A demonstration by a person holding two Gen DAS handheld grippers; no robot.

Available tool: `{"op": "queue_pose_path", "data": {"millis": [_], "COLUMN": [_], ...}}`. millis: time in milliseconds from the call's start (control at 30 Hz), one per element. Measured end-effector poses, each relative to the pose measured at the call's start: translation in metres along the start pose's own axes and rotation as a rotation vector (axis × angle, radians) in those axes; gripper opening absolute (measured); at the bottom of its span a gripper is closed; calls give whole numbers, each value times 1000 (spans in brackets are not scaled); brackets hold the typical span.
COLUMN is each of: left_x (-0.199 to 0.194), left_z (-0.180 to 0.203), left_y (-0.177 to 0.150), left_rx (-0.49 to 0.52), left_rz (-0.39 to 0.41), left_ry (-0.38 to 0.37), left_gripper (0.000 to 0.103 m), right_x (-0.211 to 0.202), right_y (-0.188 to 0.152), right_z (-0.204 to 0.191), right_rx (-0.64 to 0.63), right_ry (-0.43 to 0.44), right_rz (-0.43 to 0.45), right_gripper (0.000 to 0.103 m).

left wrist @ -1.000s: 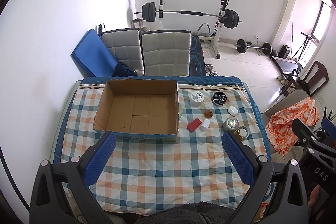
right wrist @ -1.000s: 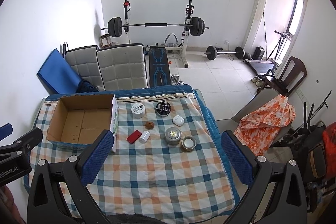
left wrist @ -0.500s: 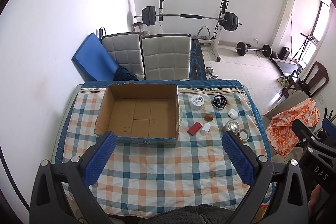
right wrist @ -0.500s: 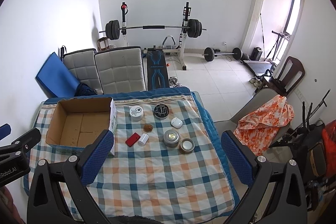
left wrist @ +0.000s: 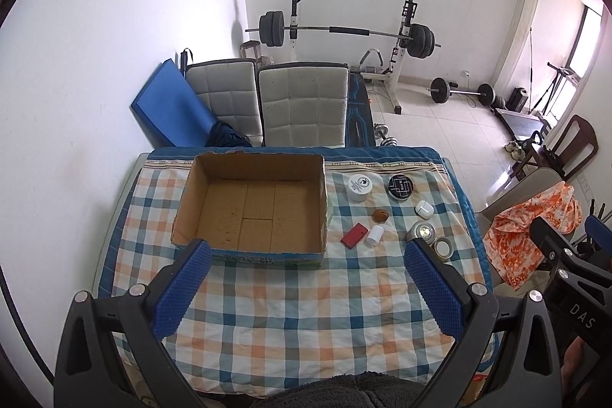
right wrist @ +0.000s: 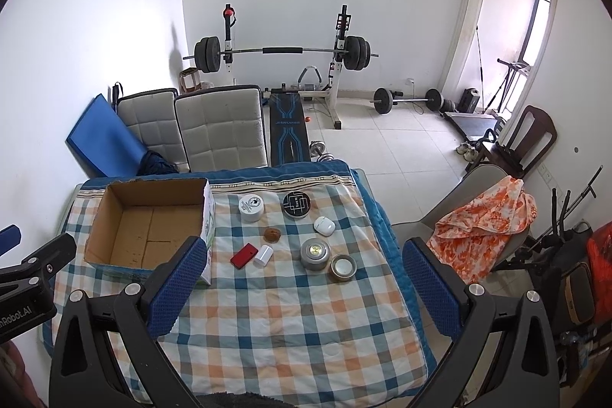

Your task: Organize rigid objects

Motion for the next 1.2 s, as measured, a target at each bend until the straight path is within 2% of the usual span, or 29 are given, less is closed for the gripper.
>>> {"op": "queue_pose_path", "data": {"millis": [933, 1033, 1200], "left_x": [-3, 5, 54], "left_z": [-7, -6, 7], "left_y": [3, 3, 6], "left_rx": [-6, -3, -5], "left_rz": [2, -11, -109], "left_ry": [-4, -4, -34], "left_gripper": [103, 103, 103], "right_x": [-4, -1, 37], "right_y": [-2, -2, -3], "right_z": [-1, 2, 22], "right_rx": [-7, 0, 47], "right_ry": [-2, 1, -29], "right_rz": [12, -2, -81], "right_gripper": [103, 103, 103]}}
Point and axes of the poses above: each gripper's, at about its wrist camera, not at the fingertips, and x roughly the way its jaws point, z to its right, y to its top, the point moved 2 cm from there along x, roughly the way its jaws point, and after that the axes turned 3 degrees about -z, right-handed, at the moved point
